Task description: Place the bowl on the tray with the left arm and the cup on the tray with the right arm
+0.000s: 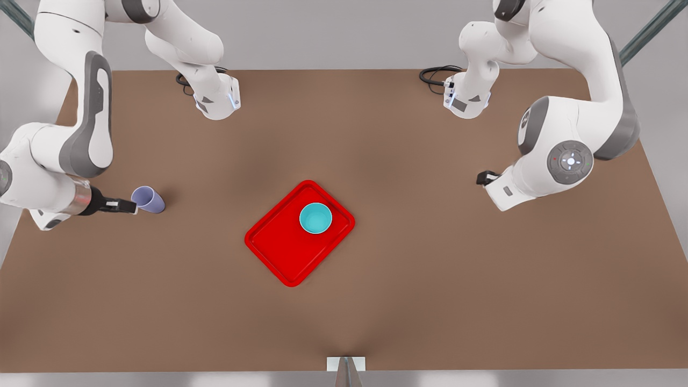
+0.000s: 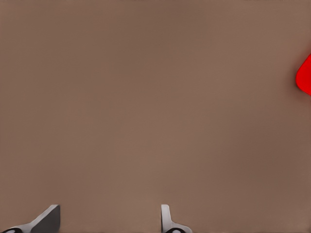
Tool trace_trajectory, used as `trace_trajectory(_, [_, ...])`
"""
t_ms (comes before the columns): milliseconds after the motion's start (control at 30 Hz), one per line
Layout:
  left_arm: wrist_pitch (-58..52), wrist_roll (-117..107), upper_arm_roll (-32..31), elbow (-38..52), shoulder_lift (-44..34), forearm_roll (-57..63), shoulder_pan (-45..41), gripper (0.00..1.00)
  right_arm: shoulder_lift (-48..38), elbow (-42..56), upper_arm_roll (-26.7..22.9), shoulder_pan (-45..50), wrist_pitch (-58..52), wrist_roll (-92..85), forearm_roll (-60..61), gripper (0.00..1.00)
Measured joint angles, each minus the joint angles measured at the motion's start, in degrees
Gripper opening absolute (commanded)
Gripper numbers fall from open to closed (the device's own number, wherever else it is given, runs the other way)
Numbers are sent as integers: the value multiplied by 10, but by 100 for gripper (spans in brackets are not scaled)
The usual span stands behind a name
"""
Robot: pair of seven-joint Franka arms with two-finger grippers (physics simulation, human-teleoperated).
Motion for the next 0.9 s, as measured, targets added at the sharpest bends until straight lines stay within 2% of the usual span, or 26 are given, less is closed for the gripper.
trace_trajectory(67, [2, 2, 1, 4, -2, -3, 0, 100, 10, -63, -1, -8, 94, -1, -6, 100])
trace_trajectory(133, [-13, 17, 1, 0, -32, -5, 1, 100, 34, -71, -11, -48, 116, -64, -16, 100])
trace_trajectory(167, [-61, 64, 17, -2, -89, -1, -10, 100, 49, -73, -12, -64, 135, -103, -16, 100])
trace_trajectory(233, [-75, 224, 92, -15, -81, 18, 17, 100, 54, -72, -12, -85, 139, -121, -16, 100])
trace_trajectory(267, [-62, 235, 94, -37, -76, 23, 34, 100, 40, -85, -11, -84, 133, -121, -15, 100])
trace_trajectory(333, [-21, 227, 88, -38, -64, 26, -3, 100, 14, -121, -11, -84, 133, -120, -14, 100])
trace_trajectory(433, [-27, 161, 56, -40, -57, 10, -16, 100, -3, -159, -12, -86, 142, -115, -12, 100])
trace_trajectory(567, [6, 153, 49, -34, -31, -36, -9, 100, -31, -218, -12, -85, 158, -115, -11, 100])
trace_trajectory(733, [38, 146, 46, -26, 1, -63, -14, 100, -2, -245, -16, -99, 214, -117, -12, 100])
trace_trajectory(900, [38, 139, 47, -16, 8, -70, -14, 100, 11, -250, -26, -105, 222, -120, -13, 100])
